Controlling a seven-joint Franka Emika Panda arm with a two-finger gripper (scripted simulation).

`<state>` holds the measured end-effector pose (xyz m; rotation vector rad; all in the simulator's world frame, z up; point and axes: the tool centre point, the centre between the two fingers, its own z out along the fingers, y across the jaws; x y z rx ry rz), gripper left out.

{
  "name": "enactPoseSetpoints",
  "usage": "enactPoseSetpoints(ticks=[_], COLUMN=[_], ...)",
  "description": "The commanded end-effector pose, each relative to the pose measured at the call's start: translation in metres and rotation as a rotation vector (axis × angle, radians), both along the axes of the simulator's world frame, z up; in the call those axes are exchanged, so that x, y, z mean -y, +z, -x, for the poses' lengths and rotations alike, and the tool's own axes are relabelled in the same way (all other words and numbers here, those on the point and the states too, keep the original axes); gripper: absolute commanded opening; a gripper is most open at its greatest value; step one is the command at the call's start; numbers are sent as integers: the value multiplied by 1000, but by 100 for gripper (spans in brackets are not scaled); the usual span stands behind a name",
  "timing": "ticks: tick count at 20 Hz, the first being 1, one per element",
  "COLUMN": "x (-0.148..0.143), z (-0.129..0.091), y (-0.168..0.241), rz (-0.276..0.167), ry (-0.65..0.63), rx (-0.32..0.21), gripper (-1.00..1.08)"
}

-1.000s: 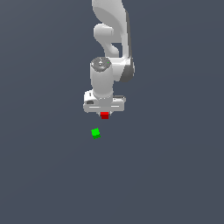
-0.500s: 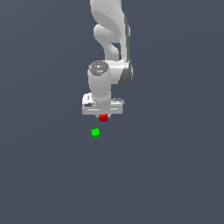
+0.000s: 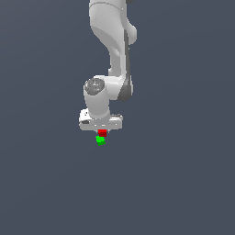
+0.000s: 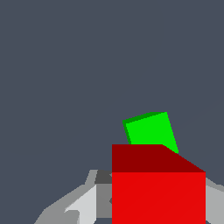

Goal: Stack the red cube on top of the green cube.

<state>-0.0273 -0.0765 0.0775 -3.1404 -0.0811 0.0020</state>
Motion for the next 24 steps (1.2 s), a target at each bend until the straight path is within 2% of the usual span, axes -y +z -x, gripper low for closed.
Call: enactPoseSetpoints(ticks=[1, 7, 14, 15, 24], x=[7, 16, 17, 17, 17], z=[-9, -21, -22, -22, -22], y=[-7, -18, -18, -18, -18], rz=[0, 0, 0, 0, 0], ry=[1, 1, 1, 1, 1], rx=[1, 1, 1, 1, 1], gripper=[-100, -100, -100, 100, 100])
